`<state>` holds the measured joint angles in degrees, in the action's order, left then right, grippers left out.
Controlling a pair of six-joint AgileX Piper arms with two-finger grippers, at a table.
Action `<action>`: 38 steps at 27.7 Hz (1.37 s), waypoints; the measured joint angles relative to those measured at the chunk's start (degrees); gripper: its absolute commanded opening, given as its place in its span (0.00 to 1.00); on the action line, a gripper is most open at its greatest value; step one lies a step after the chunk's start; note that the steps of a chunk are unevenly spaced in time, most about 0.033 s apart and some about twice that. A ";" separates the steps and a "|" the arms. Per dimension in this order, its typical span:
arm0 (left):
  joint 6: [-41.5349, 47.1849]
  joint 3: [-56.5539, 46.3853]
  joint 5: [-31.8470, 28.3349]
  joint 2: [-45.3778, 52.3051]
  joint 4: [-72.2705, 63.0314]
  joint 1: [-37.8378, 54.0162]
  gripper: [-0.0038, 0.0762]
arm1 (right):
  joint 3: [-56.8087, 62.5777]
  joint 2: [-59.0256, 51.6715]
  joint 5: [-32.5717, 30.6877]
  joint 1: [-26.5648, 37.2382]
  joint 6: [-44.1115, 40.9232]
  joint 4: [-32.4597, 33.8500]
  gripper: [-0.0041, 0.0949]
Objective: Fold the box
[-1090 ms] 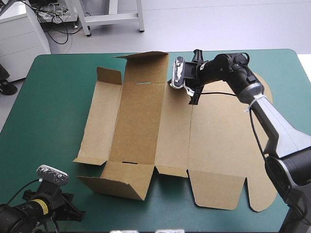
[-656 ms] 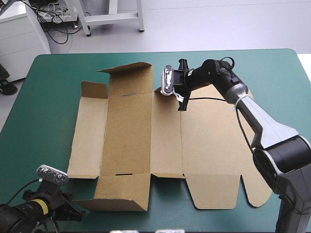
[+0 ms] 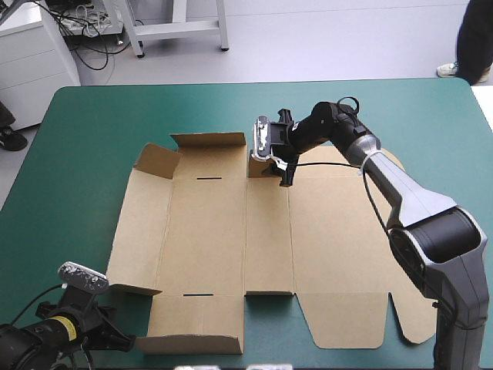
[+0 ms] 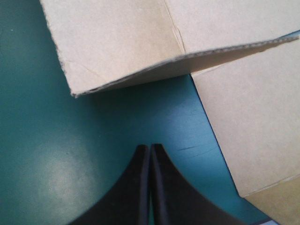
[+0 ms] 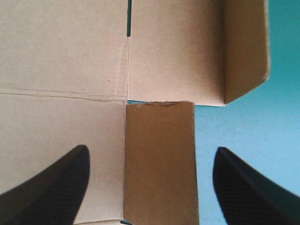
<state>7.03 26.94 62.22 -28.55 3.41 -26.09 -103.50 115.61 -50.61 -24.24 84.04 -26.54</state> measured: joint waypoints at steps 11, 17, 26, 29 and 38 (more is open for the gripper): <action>0.00 0.00 0.00 0.00 0.00 0.00 0.01 | -0.05 -5.46 0.88 0.01 -12.60 0.21 0.64; 0.00 0.00 0.00 0.00 0.00 0.00 0.01 | -0.05 -9.36 0.34 0.01 -24.55 4.38 0.16; 0.00 0.00 0.00 0.00 0.00 0.00 0.01 | -0.10 -12.85 -6.83 0.43 -49.57 16.18 0.03; 0.00 0.00 0.00 0.00 0.00 0.00 0.01 | -0.10 -14.03 -8.47 2.43 -59.26 17.87 0.03; 0.00 0.00 0.00 0.00 0.00 0.00 0.01 | 7.85 -20.74 -9.80 11.42 -68.00 19.06 0.03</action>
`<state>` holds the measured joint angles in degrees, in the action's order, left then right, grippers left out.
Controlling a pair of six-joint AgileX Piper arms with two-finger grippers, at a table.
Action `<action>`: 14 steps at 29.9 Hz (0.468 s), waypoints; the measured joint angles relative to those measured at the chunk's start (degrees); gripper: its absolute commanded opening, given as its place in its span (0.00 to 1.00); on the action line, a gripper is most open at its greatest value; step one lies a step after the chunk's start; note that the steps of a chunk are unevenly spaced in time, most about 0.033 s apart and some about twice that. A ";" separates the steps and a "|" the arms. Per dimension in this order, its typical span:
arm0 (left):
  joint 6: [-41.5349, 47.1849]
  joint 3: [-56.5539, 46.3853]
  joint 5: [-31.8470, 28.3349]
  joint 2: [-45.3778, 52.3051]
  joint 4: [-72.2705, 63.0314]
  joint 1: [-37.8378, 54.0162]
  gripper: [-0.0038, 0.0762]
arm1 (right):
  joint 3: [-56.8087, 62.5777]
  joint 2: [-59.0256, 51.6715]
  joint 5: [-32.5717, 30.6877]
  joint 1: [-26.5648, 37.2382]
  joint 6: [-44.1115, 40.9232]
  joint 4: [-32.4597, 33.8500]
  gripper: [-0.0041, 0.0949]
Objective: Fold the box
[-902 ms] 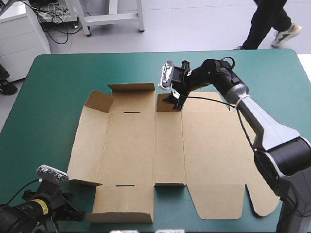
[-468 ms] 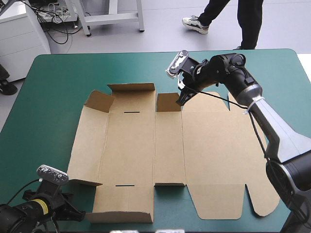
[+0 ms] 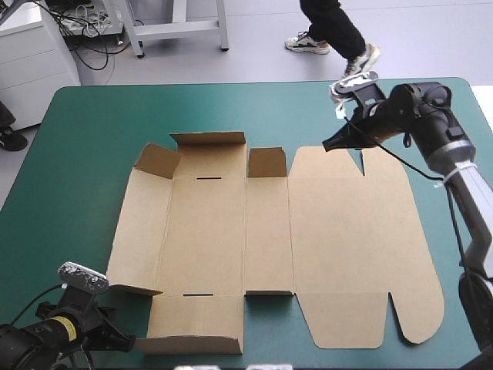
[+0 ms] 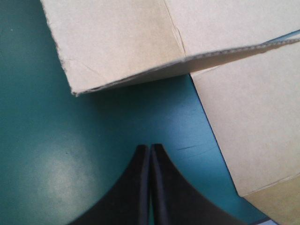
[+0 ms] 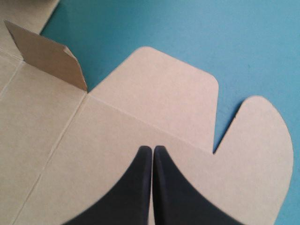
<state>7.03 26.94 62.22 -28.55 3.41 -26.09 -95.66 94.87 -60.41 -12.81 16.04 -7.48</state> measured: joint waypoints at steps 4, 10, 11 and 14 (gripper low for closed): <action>0.00 0.65 1.90 0.00 0.00 0.00 0.01 | 9.45 -5.93 2.82 2.62 -0.28 0.11 0.03; 0.00 7.10 6.68 0.00 0.00 0.00 0.01 | 23.14 -15.98 6.96 3.30 -0.39 -0.10 0.03; 0.00 8.27 7.08 0.00 0.00 0.00 0.01 | 24.71 -17.22 7.31 3.30 -0.39 -0.16 0.03; 0.00 12.39 7.28 0.00 0.21 0.00 0.01 | 29.59 -21.22 8.32 3.34 -0.39 -0.16 0.03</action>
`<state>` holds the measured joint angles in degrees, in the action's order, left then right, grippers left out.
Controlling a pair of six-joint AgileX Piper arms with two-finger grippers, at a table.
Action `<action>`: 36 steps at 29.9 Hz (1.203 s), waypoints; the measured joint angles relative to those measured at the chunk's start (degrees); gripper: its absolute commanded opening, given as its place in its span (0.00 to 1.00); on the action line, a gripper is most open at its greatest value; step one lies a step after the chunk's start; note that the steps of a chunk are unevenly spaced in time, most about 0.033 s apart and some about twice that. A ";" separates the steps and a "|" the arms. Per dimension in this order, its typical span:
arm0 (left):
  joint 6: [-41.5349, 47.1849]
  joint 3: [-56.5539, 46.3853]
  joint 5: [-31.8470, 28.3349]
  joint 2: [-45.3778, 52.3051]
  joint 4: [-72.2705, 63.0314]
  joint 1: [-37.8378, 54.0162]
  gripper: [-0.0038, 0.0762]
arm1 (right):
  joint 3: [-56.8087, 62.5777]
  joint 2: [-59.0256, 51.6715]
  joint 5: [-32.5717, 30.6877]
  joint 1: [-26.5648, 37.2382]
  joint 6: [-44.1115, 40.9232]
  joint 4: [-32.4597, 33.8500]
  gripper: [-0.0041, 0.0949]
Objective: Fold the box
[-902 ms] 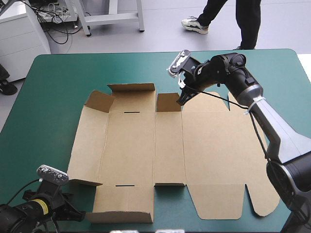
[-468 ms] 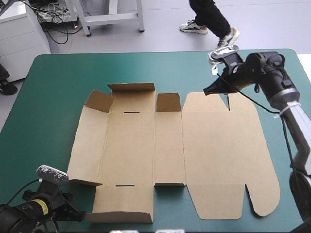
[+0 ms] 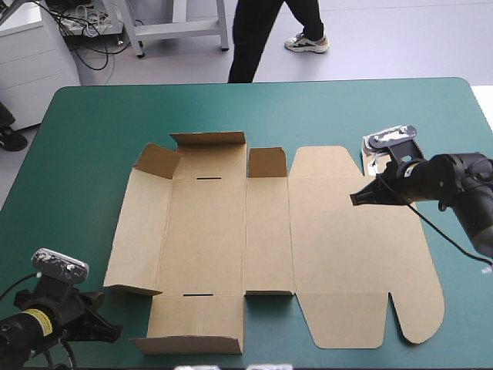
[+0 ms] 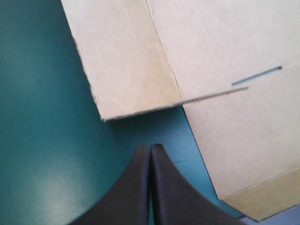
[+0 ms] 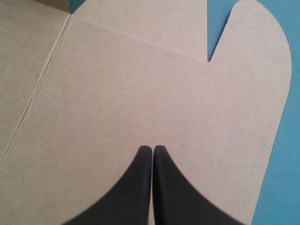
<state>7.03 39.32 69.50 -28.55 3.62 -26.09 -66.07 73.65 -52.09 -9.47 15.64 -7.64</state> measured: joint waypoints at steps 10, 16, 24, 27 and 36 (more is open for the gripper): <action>1.33 11.32 -0.18 -5.81 7.78 0.00 0.01 | 11.49 -12.23 1.93 0.00 -1.12 -1.13 0.03; 0.67 17.25 -0.41 -15.73 9.79 0.00 0.01 | 15.69 -18.56 1.89 0.00 -1.23 -2.15 0.02; -0.67 24.75 -4.68 -29.99 10.37 0.00 0.04 | 19.54 -24.85 -0.69 0.00 -1.67 -2.55 0.02; -3.55 27.23 -5.30 -34.84 6.59 0.00 0.04 | 20.30 -26.59 -0.96 0.00 -1.72 -2.55 0.02; -23.19 30.22 -5.14 -42.32 -19.92 11.58 0.04 | 20.84 -28.71 -1.61 0.00 -1.85 -2.55 0.02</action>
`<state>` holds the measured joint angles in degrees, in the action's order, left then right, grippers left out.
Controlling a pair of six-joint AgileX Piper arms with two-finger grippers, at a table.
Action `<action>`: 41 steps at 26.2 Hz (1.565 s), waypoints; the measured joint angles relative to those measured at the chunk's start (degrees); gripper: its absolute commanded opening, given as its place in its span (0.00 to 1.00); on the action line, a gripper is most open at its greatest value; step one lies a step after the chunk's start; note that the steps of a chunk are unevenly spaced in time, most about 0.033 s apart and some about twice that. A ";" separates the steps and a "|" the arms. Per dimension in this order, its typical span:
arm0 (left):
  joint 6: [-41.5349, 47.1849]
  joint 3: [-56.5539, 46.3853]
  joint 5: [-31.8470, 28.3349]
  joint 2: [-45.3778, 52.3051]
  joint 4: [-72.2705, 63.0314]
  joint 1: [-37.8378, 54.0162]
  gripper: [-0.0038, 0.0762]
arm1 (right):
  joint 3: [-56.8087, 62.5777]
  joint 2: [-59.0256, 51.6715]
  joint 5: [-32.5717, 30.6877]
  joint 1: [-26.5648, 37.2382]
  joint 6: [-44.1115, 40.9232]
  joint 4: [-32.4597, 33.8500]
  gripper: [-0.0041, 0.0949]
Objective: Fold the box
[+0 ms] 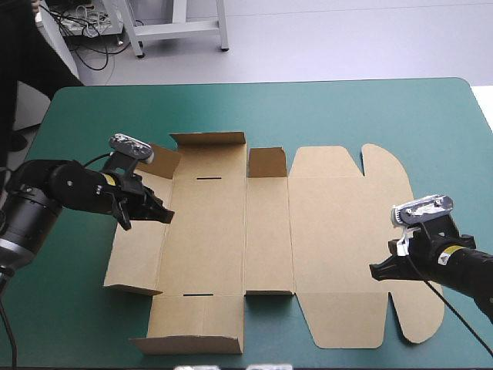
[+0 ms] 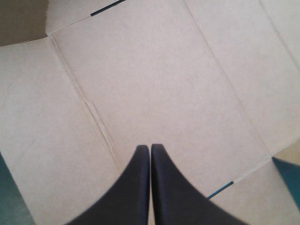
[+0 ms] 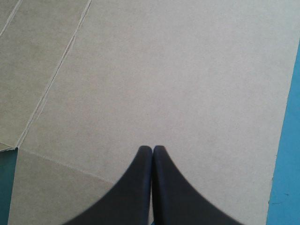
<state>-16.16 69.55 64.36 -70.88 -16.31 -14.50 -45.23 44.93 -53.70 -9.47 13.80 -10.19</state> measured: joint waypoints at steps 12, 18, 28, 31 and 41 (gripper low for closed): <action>-18.20 0.07 6.20 -0.59 -24.89 32.84 0.04 | 0.00 0.00 -0.14 0.00 0.49 0.00 0.02; -17.44 0.07 6.25 -0.87 -24.18 42.55 0.19 | 0.00 0.00 -0.09 0.00 0.61 0.00 0.02; -14.47 -2.94 6.33 -0.93 -19.95 47.14 0.77 | 0.00 0.00 0.28 0.00 0.61 0.00 0.02; -14.81 -6.48 6.28 -0.97 -19.95 47.14 0.77 | 0.00 0.00 0.32 0.00 0.61 0.00 0.02; -21.33 -23.59 4.26 -1.74 -23.30 47.07 0.77 | 0.00 0.00 0.57 0.00 0.61 0.00 0.02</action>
<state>-37.49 45.96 68.62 -72.61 -39.61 32.57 -45.23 44.94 -53.12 -9.47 14.40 -10.19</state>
